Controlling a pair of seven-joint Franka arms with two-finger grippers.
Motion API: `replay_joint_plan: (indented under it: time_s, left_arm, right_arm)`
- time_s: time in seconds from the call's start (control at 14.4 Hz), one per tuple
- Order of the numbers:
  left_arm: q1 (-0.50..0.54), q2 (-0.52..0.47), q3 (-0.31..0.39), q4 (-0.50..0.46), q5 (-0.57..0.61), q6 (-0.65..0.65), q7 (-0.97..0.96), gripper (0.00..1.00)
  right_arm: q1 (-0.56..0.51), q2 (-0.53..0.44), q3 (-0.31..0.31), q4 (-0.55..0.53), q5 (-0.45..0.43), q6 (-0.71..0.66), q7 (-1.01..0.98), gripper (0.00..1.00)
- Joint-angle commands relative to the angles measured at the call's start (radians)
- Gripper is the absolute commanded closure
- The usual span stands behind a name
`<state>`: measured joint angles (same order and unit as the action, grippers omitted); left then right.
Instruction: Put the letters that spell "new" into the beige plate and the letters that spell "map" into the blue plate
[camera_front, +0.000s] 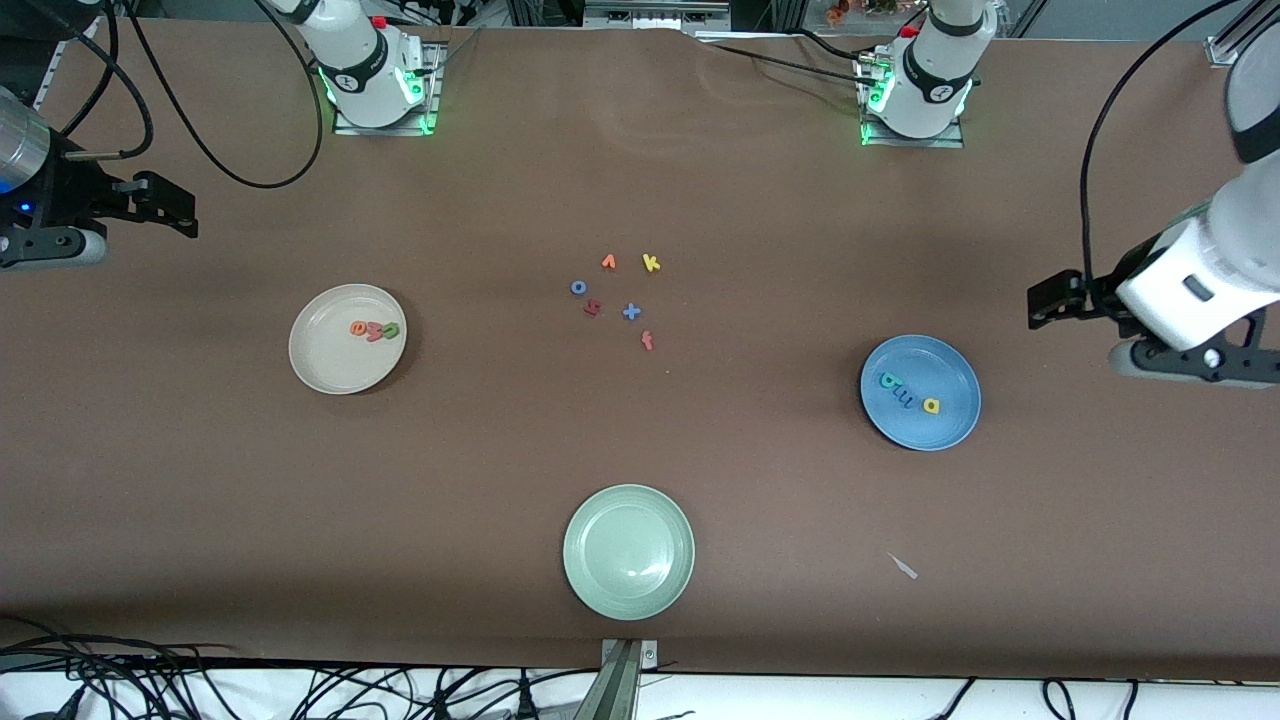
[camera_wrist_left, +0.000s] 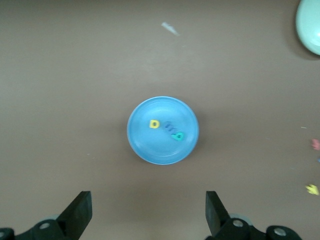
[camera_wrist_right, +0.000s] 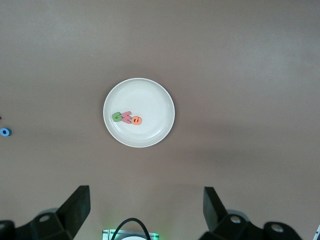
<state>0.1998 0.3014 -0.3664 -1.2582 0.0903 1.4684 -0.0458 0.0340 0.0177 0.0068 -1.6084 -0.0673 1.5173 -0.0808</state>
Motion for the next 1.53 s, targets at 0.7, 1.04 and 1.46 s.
replay_joint_plan:
  time_s: [0.7, 1.04, 1.46]
  left_arm:
    - [-0.208, -0.344, 0.276, -0.495, -0.07, 0.253, 0.127, 0.0]
    - [-0.203, -0.344, 0.277, -0.489, -0.076, 0.26, 0.121, 0.0]
    - [-0.188, -0.341, 0.276, -0.443, -0.07, 0.188, 0.032, 0.0]
  right_arm:
    - [-0.008, -0.01, 0.009, -0.004, 0.011, -0.011, 0.01, 0.0]
    - [-0.008, -0.01, 0.009, -0.005, 0.009, -0.012, 0.01, 0.0]
    - [-0.009, -0.01, 0.007, -0.004, 0.007, -0.011, 0.01, 0.0]
